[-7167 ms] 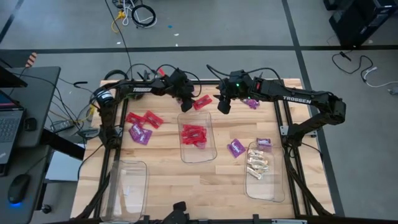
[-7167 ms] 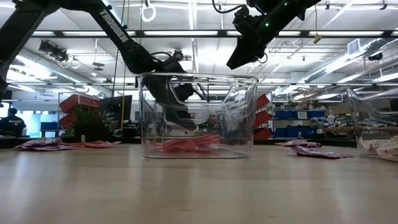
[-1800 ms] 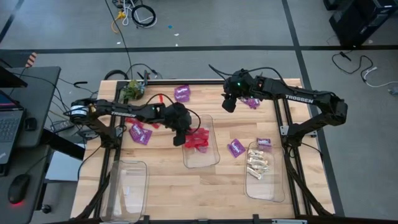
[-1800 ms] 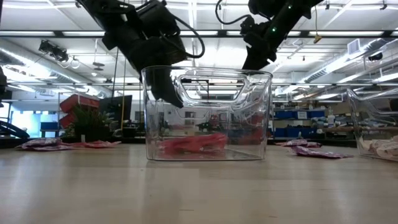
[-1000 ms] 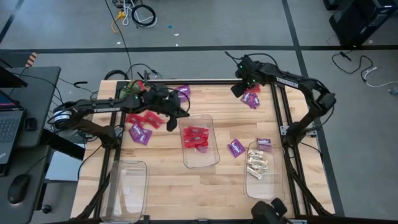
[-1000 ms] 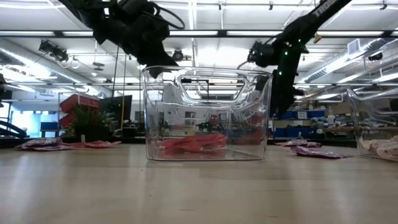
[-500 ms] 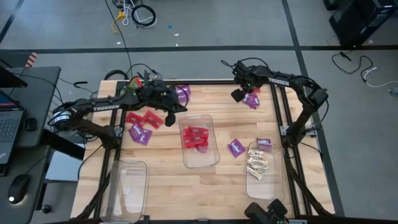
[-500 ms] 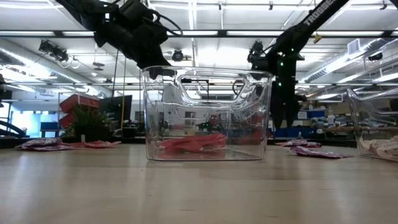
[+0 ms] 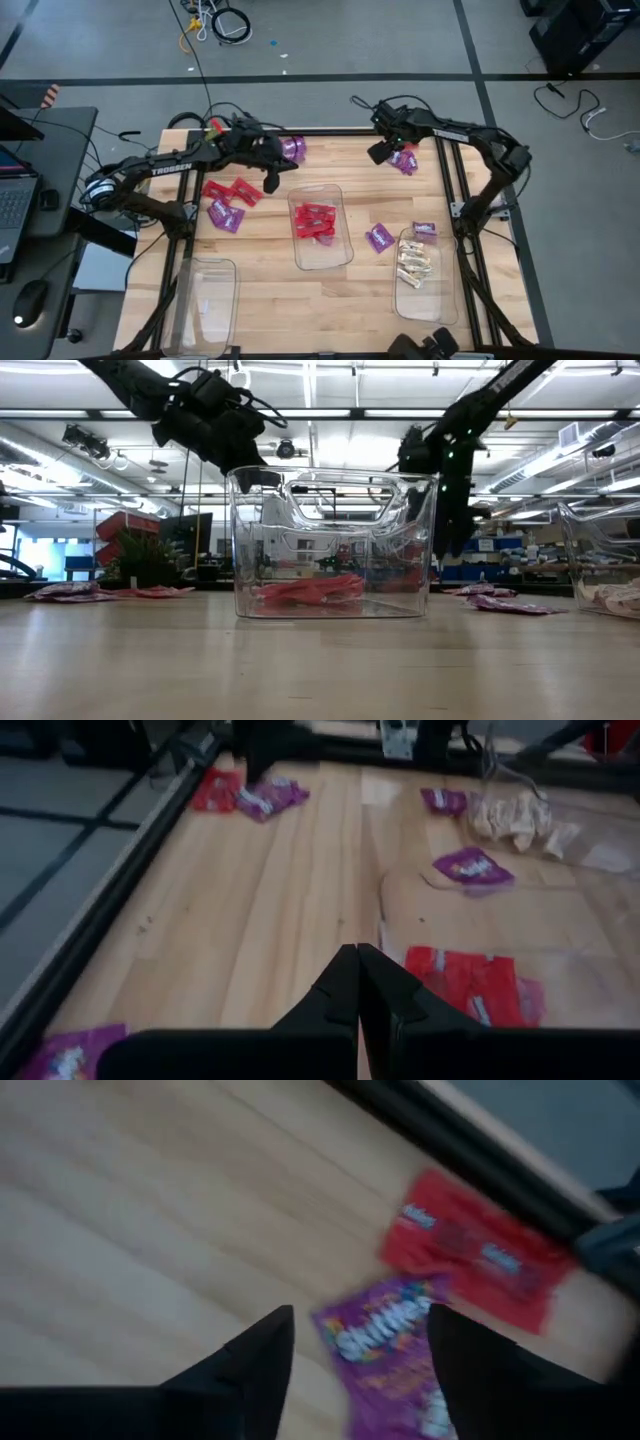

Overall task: Sort candy
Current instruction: Put the right red candy pack into the middle transparent bin

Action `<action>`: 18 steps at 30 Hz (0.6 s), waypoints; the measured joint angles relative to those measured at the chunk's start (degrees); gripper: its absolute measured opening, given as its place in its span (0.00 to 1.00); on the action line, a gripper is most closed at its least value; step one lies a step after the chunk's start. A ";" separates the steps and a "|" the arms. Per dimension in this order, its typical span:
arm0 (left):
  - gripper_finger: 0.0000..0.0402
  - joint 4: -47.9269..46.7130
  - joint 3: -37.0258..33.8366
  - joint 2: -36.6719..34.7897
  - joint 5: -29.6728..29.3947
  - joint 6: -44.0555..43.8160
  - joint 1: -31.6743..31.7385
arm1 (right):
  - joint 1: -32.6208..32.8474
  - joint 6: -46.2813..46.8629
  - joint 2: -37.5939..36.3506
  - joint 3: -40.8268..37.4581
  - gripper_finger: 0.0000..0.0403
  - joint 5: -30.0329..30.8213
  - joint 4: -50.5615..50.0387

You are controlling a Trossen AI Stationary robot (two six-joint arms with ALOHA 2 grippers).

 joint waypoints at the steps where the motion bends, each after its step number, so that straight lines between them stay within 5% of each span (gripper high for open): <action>1: 0.01 1.18 -0.52 0.00 0.35 -0.13 0.38 | -0.11 1.59 1.17 0.00 0.51 0.18 0.77; 9: 0.01 1.86 -2.18 -0.02 1.11 0.12 1.63 | -0.86 17.33 7.25 0.00 0.57 9.08 3.79; 18: 0.01 2.05 -2.27 -0.02 0.93 3.93 1.63 | -0.82 22.37 13.22 0.00 0.67 10.54 8.19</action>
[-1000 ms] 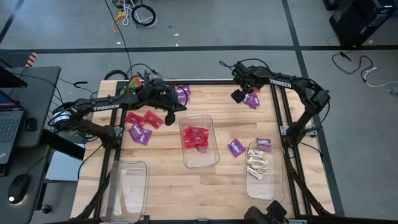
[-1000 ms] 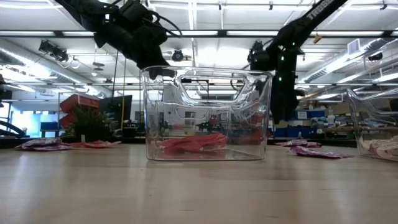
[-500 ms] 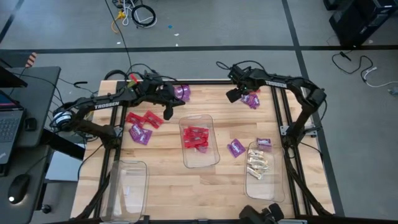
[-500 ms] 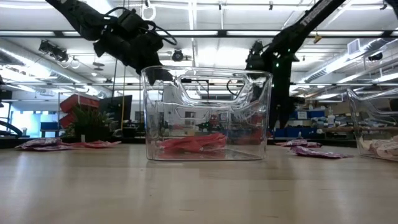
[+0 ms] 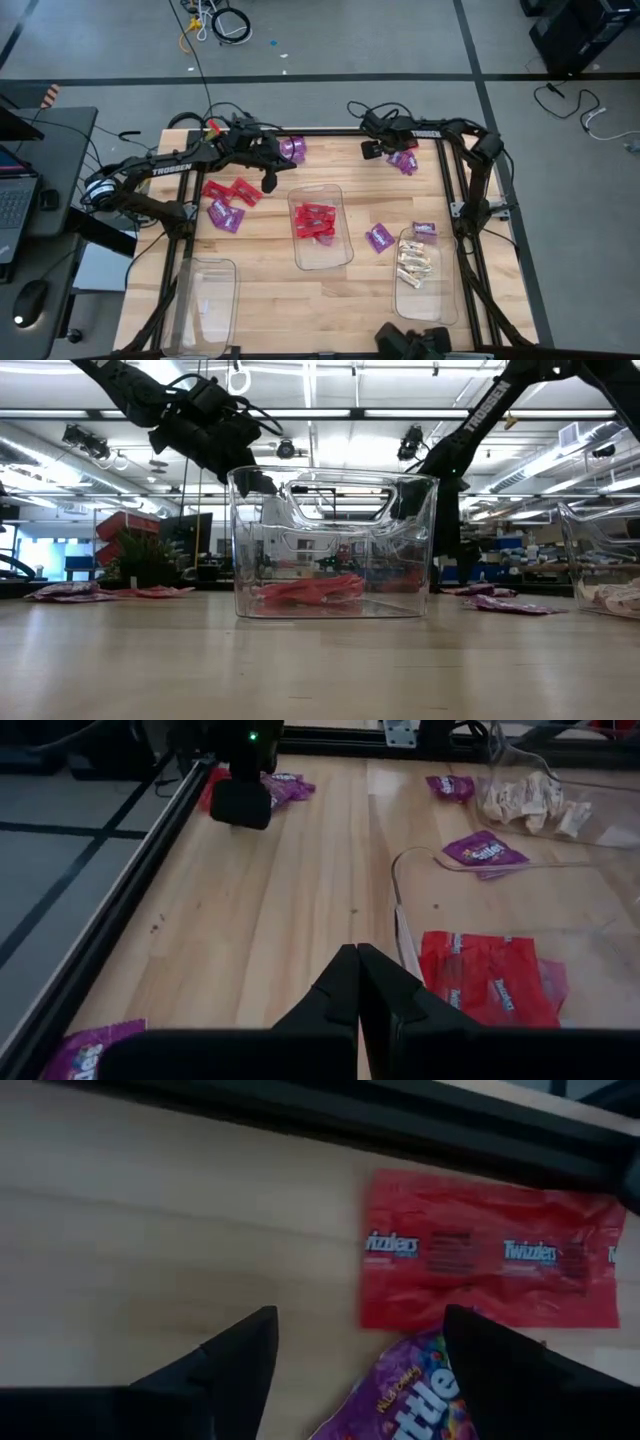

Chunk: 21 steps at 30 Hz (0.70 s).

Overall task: Sort candy
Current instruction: Put the right red candy pack into the middle transparent bin

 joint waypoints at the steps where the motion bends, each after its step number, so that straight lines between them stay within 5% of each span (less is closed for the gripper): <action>1: 0.01 0.01 0.01 0.00 0.00 0.29 -0.02 | -0.08 0.39 0.22 0.00 0.67 0.87 0.13; 9: 0.01 0.07 0.00 0.00 -0.85 0.65 -0.01 | -2.30 1.47 0.58 0.00 0.62 2.68 1.51; 21: 0.01 -0.21 0.00 0.00 -1.09 0.82 -0.02 | -3.63 -1.99 0.64 -0.04 0.42 -1.70 4.79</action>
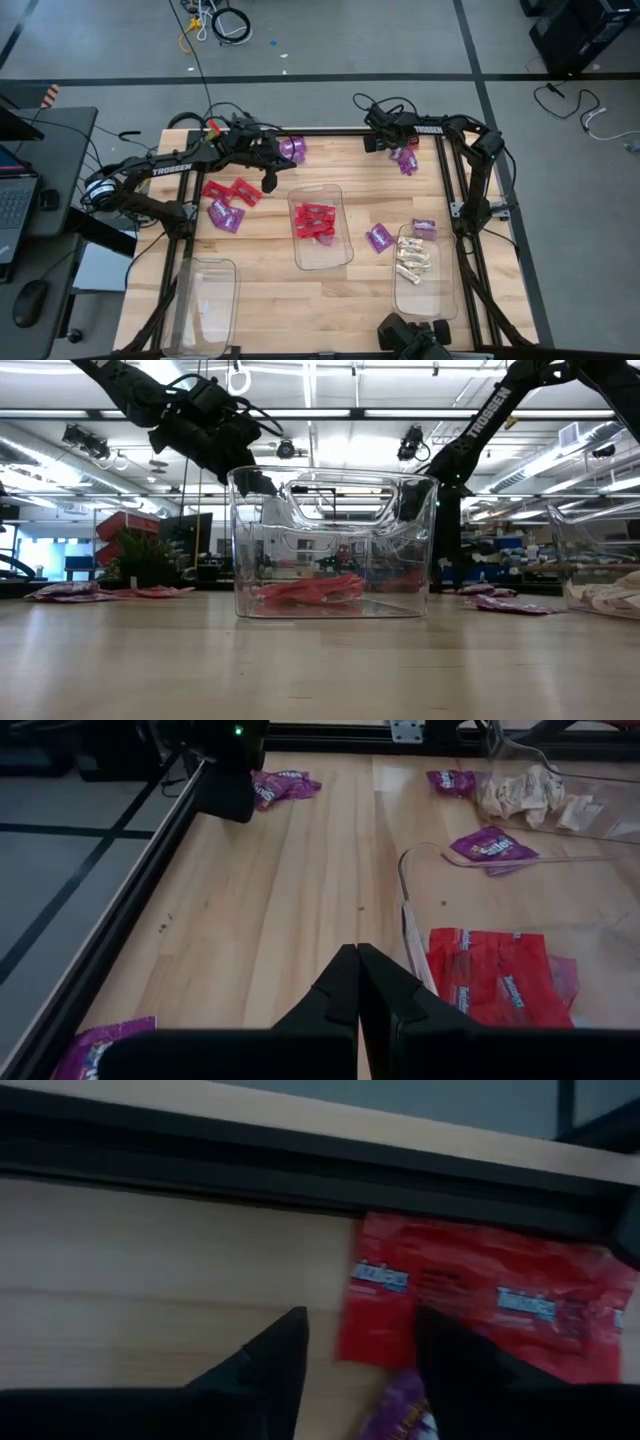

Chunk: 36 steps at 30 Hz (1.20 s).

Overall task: Sort candy
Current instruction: Put the right red candy pack into the middle transparent bin

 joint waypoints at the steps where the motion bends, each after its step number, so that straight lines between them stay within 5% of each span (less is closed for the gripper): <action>1: 0.01 -0.16 0.00 0.00 0.00 0.00 0.01 | 0.00 -0.57 0.00 0.00 0.39 -0.53 0.09; 7: 0.01 -0.64 0.00 -0.02 -0.02 0.04 0.02 | -0.06 -3.56 0.00 0.02 0.21 -3.93 0.67; 14: 0.01 -0.71 0.01 -0.02 -0.04 0.07 0.01 | 2.47 -10.88 -0.40 0.19 0.01 -16.08 1.77; 21: 0.01 -0.73 0.00 -0.02 -0.07 0.07 0.02 | 7.56 -9.76 -2.91 -0.14 0.16 -12.32 0.95; 31: 0.01 -2.27 0.00 -0.04 -0.09 -0.02 0.00 | 7.22 -12.03 -2.29 -0.05 0.51 -4.96 1.37; 36: 0.01 -2.46 0.00 -0.04 -0.12 -0.06 0.02 | 5.86 -13.26 0.48 0.22 0.56 -5.67 2.16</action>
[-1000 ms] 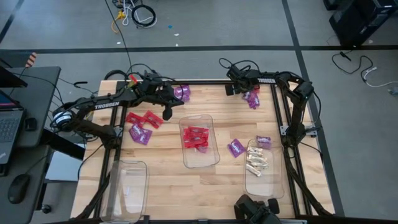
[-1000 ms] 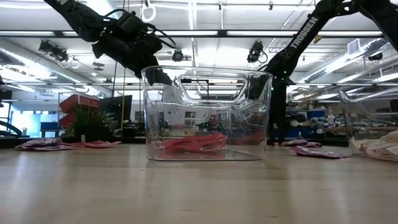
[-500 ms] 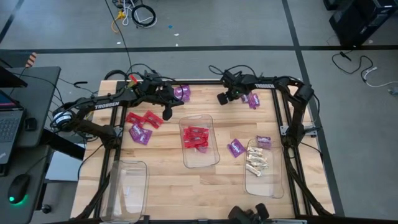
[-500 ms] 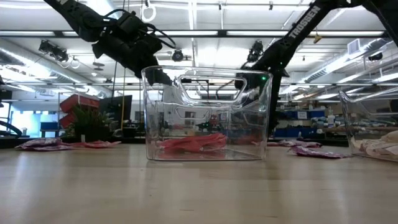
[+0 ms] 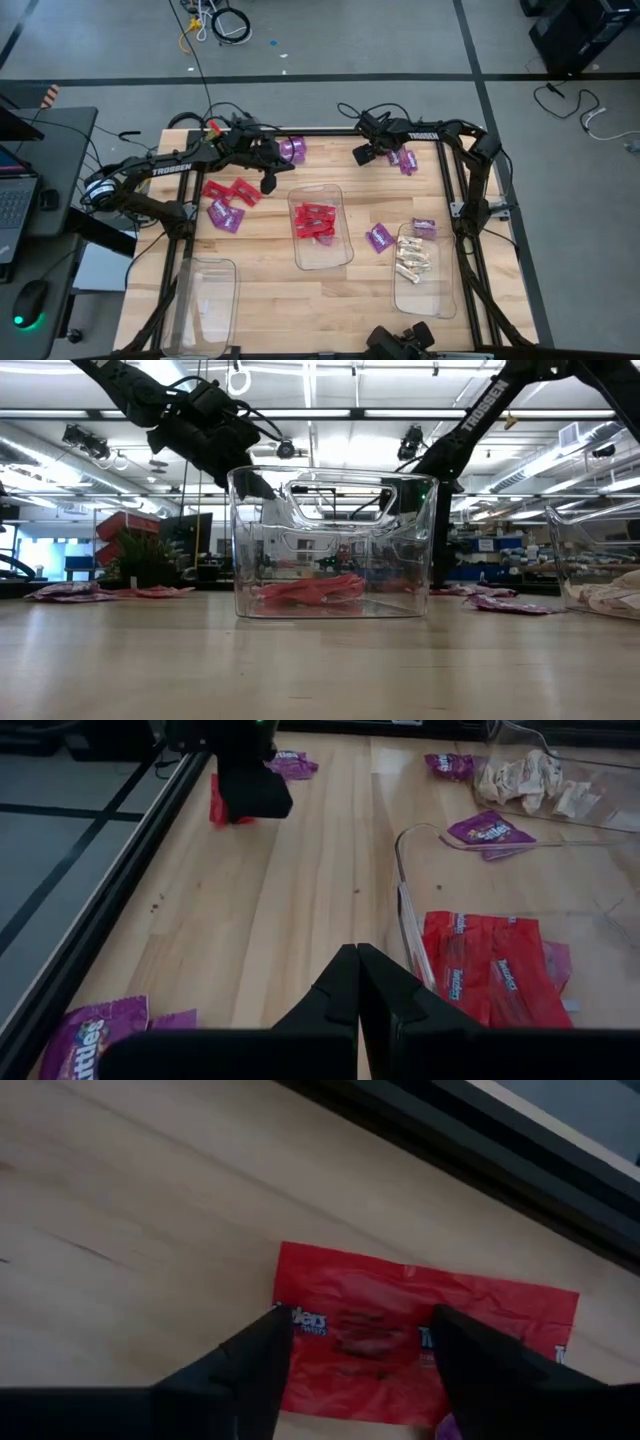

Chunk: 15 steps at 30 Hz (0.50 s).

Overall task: Sort candy
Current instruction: Put the right red candy pack into the middle transparent bin

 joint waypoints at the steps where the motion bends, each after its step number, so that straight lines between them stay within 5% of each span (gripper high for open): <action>1: 0.01 0.01 0.01 -0.01 -0.07 -0.10 0.00 | 0.05 -0.07 0.15 0.02 0.54 0.00 -0.11; 10: 0.01 1.09 0.02 -0.01 -4.18 -0.23 0.02 | 2.54 -3.45 -1.80 0.17 0.05 -1.20 -0.51; 15: 0.01 1.68 0.02 -0.18 -4.16 -0.27 0.00 | 4.44 -5.66 -5.38 2.24 0.05 -2.81 -0.87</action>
